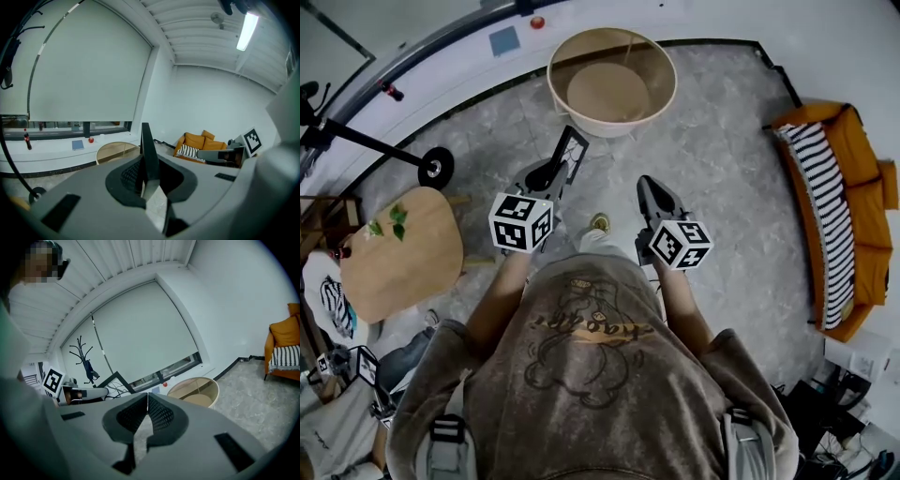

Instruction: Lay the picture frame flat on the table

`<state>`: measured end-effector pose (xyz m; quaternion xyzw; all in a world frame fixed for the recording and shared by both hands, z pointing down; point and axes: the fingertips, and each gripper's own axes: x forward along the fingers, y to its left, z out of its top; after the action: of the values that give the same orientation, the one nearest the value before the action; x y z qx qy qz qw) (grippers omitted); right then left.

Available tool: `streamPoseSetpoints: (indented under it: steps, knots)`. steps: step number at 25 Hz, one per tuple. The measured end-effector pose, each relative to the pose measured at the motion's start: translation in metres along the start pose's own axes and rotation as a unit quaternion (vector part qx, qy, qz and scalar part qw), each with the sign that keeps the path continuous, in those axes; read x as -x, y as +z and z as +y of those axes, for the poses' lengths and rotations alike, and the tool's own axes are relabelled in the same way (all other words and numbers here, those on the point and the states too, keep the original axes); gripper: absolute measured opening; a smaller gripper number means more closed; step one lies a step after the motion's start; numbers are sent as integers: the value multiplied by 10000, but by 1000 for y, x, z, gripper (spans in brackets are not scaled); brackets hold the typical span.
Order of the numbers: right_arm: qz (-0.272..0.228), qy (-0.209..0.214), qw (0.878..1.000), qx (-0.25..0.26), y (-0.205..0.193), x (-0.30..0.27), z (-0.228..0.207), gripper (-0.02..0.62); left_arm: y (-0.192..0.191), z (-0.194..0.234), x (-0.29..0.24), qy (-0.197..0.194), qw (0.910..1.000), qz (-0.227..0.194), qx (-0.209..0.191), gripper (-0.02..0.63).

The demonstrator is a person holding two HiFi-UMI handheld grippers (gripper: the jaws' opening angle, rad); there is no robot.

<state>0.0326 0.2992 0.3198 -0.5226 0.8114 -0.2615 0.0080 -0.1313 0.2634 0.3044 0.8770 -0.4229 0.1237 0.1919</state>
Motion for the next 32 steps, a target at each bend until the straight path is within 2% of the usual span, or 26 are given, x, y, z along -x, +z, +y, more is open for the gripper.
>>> streamPoseSetpoints:
  steps: [13,23,32]
  knots:
    - [78,231,9997,37,46,-49,-57,20,41,12,-72,209,9997,-58,64,58]
    - [170,336,9993,13,54,-76,-81,20,50,26,-92,404,9989,-127,183,58]
    - [215,288,9994,7,56,-93,-89,20,57,36,-115,323,9992,-162,190,58]
